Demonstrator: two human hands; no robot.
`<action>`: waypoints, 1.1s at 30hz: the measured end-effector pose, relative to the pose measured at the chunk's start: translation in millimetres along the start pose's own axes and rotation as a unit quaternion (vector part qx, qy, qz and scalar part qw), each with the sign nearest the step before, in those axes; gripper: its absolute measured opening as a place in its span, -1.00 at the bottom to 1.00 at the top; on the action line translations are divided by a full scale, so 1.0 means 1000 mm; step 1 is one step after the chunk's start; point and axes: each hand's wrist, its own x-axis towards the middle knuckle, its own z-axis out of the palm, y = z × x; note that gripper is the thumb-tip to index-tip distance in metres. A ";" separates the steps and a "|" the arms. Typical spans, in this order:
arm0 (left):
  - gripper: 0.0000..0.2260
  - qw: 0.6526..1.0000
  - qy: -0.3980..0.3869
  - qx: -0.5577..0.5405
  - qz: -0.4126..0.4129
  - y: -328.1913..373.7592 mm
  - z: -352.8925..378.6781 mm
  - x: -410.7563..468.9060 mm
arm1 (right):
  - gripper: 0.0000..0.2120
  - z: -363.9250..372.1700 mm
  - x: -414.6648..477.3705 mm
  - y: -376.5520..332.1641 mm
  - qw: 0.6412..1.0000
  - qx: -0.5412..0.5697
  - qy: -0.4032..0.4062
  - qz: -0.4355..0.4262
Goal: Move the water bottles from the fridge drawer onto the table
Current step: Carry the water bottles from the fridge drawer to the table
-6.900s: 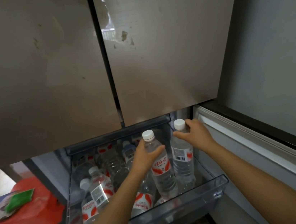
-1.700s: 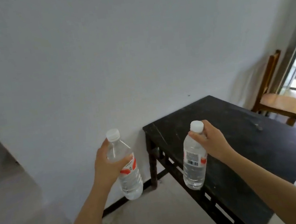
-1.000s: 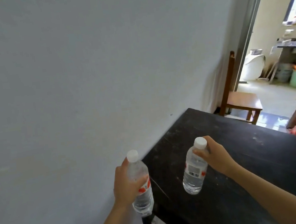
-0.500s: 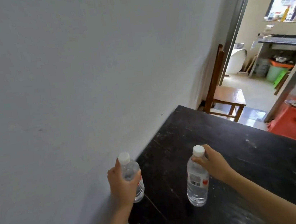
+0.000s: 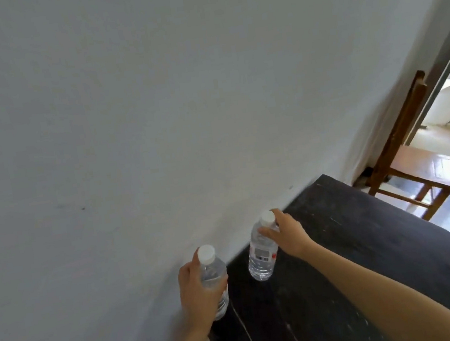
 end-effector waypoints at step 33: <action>-0.29 0.994 -0.036 0.030 -0.097 0.027 0.019 -0.002 | -0.16 0.058 -0.024 0.007 0.980 0.027 0.012 0.199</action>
